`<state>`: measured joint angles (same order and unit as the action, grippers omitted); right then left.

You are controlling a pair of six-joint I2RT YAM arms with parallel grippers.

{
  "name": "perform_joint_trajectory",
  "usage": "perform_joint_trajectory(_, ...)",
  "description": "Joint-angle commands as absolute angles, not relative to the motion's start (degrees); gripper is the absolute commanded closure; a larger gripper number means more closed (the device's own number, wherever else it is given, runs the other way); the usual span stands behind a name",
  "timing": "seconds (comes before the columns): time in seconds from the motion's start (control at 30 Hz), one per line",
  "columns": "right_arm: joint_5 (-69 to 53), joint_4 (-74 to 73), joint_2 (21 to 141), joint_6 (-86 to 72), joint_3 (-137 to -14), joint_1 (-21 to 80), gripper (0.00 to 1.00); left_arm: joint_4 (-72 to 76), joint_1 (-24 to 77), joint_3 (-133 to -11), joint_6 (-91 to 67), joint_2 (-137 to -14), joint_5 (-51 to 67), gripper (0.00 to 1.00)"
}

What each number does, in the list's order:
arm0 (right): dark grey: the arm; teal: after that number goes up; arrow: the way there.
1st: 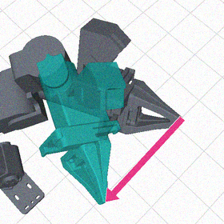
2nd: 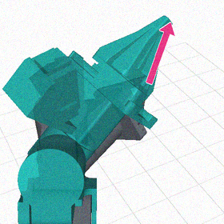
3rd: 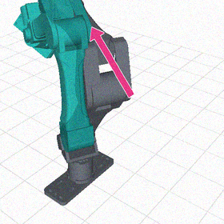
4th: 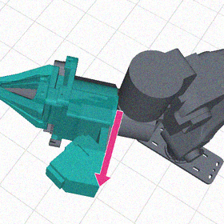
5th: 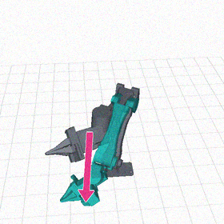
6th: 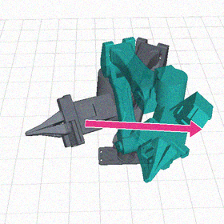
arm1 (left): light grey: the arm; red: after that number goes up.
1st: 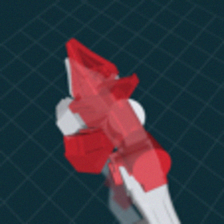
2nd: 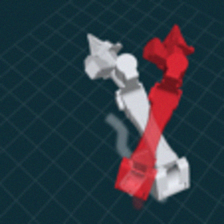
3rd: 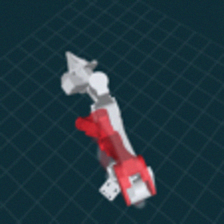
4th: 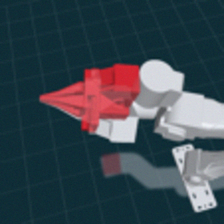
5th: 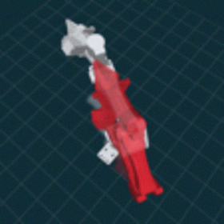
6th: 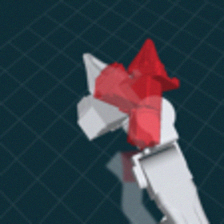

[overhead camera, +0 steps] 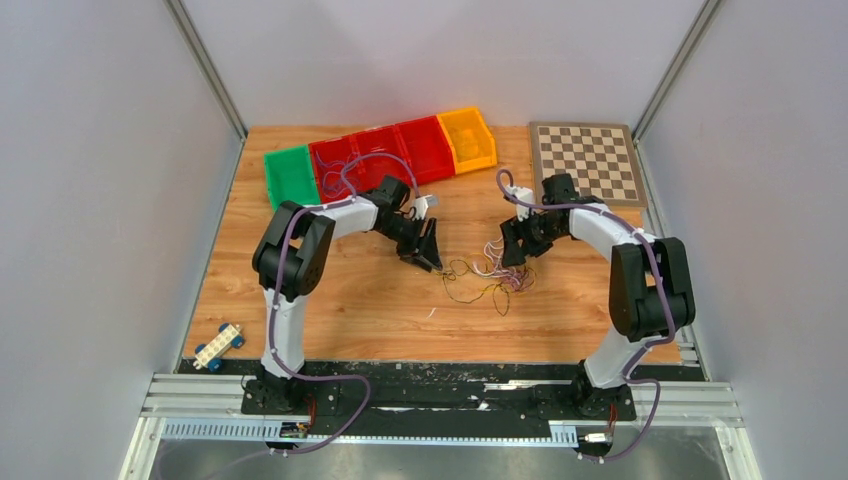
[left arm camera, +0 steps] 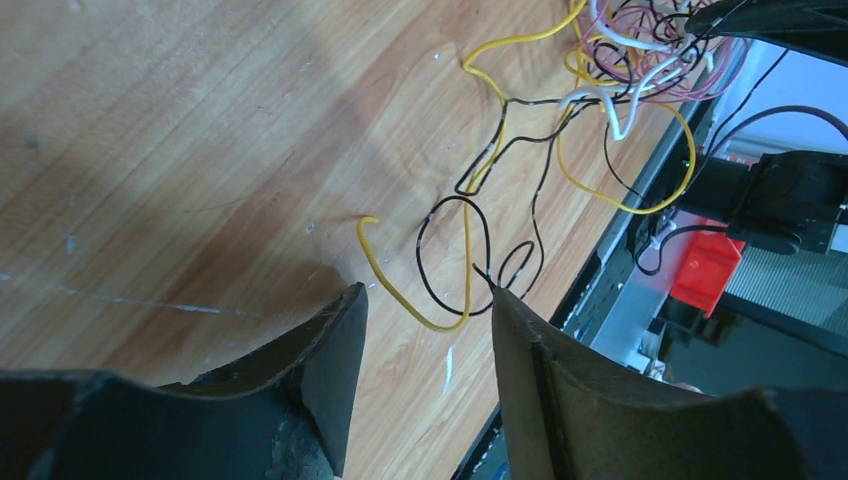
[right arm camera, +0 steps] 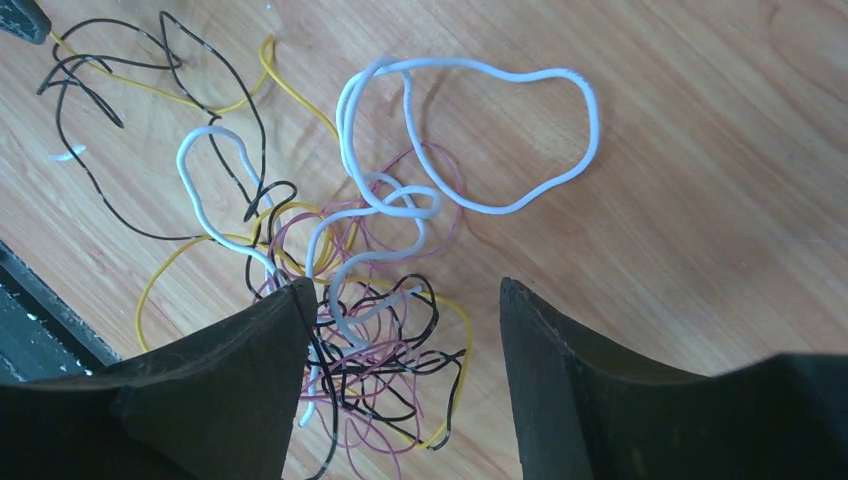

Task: Untangle the cables

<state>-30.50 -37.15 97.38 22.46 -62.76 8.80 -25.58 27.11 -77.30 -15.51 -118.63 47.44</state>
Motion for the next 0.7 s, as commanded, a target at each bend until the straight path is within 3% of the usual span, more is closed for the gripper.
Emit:
perform_joint_trajectory(0.0, -29.50, -33.93, 98.75, 21.48, -61.18, 10.53, 0.35, -23.59, 27.93, -78.03, -19.77, -119.63, 46.84, 0.47)
perform_joint_trajectory(0.1, -27.81, -33.69, 98.70, 22.69, -59.46, 11.88, 0.39, -22.20, 27.90, -77.84, -19.72, -118.70, 47.93, 0.64)
perform_joint_trajectory(0.2, -24.20, -32.75, 99.07, 24.07, -57.74, 12.26, 0.47, -21.53, 27.63, -77.66, -18.29, -115.84, 48.84, 0.96)
perform_joint_trajectory(0.23, -21.87, -32.30, 99.53, 24.48, -57.43, 12.24, 0.51, -21.31, 27.14, -77.24, -17.47, -113.29, 48.42, 0.98)
perform_joint_trajectory(0.33, -15.71, -31.63, 101.03, 27.11, -56.99, 12.24, 0.61, -20.37, 25.19, -75.13, -15.90, -104.83, 46.70, 1.00)
perform_joint_trajectory(0.47, -12.40, -30.98, 101.36, 30.33, -55.96, 12.14, 0.67, -21.12, 19.49, -75.89, -14.27, -95.14, 43.77, 1.00)
perform_joint_trajectory(0.67, -10.05, -30.46, 101.20, 34.58, -53.05, 11.33, 0.80, -25.57, 10.45, -84.53, -8.76, -86.24, 42.00, 1.00)
